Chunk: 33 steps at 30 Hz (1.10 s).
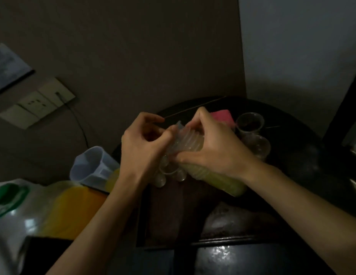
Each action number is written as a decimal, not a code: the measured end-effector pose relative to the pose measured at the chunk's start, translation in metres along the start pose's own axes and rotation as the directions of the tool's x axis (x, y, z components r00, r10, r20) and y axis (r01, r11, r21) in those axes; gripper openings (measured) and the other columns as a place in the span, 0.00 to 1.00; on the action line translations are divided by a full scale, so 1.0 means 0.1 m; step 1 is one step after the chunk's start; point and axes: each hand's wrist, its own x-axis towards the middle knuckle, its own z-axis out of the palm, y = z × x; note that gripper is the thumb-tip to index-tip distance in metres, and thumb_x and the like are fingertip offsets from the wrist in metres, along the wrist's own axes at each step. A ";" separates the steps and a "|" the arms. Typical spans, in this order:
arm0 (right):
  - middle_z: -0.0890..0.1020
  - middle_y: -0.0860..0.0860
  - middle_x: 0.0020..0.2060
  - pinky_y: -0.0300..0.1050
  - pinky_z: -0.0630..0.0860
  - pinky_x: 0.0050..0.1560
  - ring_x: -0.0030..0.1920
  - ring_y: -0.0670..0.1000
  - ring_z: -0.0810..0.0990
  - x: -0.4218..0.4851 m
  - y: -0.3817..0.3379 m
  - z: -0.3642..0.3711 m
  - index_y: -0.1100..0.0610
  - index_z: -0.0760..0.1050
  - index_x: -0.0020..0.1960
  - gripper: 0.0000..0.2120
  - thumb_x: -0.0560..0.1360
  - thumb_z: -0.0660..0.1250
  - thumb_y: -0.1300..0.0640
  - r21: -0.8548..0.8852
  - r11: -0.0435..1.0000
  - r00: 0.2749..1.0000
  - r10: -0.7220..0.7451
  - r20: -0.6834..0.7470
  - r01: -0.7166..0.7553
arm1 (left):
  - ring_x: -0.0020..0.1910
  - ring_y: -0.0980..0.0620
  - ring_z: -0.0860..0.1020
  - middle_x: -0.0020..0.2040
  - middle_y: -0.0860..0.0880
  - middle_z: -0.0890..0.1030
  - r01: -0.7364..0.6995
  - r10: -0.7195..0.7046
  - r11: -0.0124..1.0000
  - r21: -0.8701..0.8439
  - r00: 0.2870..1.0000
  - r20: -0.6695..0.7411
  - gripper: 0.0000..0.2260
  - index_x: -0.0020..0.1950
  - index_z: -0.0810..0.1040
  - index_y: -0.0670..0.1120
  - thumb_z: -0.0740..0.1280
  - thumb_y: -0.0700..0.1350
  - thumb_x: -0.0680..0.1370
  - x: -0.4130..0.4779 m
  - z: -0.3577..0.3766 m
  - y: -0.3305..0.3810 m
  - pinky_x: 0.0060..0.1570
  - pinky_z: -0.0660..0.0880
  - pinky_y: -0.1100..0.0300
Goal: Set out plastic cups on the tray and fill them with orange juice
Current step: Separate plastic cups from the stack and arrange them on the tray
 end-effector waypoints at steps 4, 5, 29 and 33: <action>0.79 0.39 0.48 0.30 0.75 0.42 0.48 0.35 0.77 -0.06 0.00 0.32 0.47 0.69 0.54 0.31 0.61 0.80 0.36 -0.068 0.997 1.000 0.023 0.018 -0.022 | 0.49 0.55 0.84 0.50 0.51 0.83 0.070 -0.076 0.997 -0.042 0.983 -0.168 0.20 0.55 0.77 0.55 0.69 0.63 0.68 -0.09 -0.52 -0.24 0.47 0.81 0.56; 0.79 0.39 0.49 0.31 0.75 0.43 0.48 0.35 0.78 -0.08 0.01 0.38 0.47 0.69 0.54 0.31 0.61 0.79 0.35 -0.072 0.997 0.999 0.032 0.020 -0.030 | 0.50 0.55 0.83 0.51 0.50 0.83 0.065 -0.068 0.998 -0.020 0.974 -0.216 0.21 0.56 0.77 0.54 0.68 0.63 0.68 -0.13 -0.64 -0.29 0.48 0.81 0.57; 0.82 0.40 0.55 0.50 0.81 0.55 0.57 0.42 0.81 -0.24 0.28 0.79 0.47 0.71 0.56 0.33 0.59 0.78 0.32 0.005 0.999 0.998 0.052 0.026 -0.052 | 0.54 0.61 0.79 0.55 0.54 0.80 -0.028 0.048 0.943 0.333 0.998 -0.052 0.30 0.66 0.73 0.47 0.78 0.54 0.67 -0.94 -0.53 -1.47 0.52 0.76 0.71; 0.82 0.42 0.56 0.47 0.82 0.53 0.57 0.42 0.82 -0.24 0.28 0.82 0.47 0.70 0.55 0.31 0.60 0.78 0.34 0.050 0.998 1.000 0.029 -0.012 -0.028 | 0.55 0.61 0.78 0.57 0.55 0.79 -0.024 0.033 0.938 0.347 0.999 -0.021 0.30 0.65 0.73 0.50 0.78 0.56 0.67 -0.95 -0.47 -1.54 0.52 0.75 0.71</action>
